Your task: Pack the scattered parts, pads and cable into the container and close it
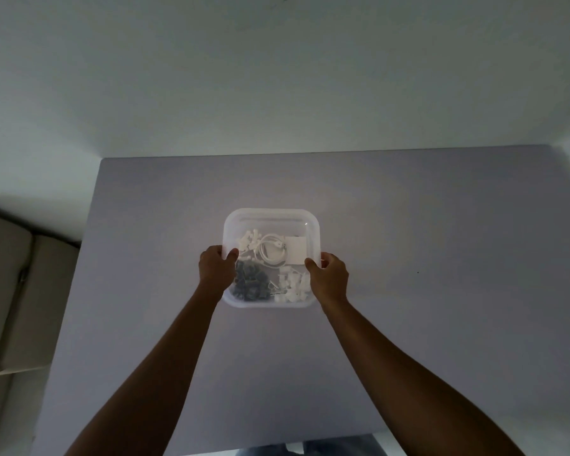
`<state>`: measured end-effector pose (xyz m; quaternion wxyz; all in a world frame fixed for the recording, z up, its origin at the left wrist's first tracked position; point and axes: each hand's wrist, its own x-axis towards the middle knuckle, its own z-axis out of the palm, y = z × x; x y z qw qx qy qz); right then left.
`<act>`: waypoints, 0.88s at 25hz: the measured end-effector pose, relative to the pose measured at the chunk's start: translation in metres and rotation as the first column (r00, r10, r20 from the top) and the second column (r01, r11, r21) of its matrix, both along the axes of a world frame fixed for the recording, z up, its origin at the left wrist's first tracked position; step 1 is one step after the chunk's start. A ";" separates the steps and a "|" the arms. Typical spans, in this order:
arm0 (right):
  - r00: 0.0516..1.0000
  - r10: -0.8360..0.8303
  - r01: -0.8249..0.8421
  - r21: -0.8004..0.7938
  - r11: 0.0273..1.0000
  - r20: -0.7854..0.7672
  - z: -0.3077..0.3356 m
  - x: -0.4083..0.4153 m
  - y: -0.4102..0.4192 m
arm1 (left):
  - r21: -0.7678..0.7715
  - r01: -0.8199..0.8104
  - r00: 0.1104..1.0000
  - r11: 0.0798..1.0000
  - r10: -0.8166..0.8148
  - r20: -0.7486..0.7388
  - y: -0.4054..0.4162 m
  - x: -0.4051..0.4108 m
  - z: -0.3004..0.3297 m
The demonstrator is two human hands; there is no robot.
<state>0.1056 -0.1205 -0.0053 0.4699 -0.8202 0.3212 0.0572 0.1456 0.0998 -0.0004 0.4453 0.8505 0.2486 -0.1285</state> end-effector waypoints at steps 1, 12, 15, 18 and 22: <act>1.000 -0.011 0.011 0.005 1.000 0.003 0.004 0.007 -0.005 | -0.020 0.000 1.000 1.000 0.000 0.000 -0.007 0.008 0.002; 0.998 -0.032 0.036 -0.070 0.997 0.054 0.008 0.136 -0.123 | 0.017 0.088 0.993 0.996 -0.089 0.078 -0.121 0.136 0.005; 1.000 0.011 -0.008 -0.104 0.995 0.028 0.005 0.154 -0.142 | 0.051 0.099 0.994 0.994 -0.102 0.049 -0.139 0.155 0.008; 0.996 0.078 -0.073 -0.110 0.991 0.044 0.005 0.157 -0.151 | 0.073 0.102 0.995 0.992 -0.102 0.006 -0.148 0.159 0.009; 0.987 0.157 -0.152 -0.114 0.982 0.035 0.018 0.151 -0.152 | 0.089 0.116 0.993 0.989 -0.116 -0.003 -0.150 0.149 0.023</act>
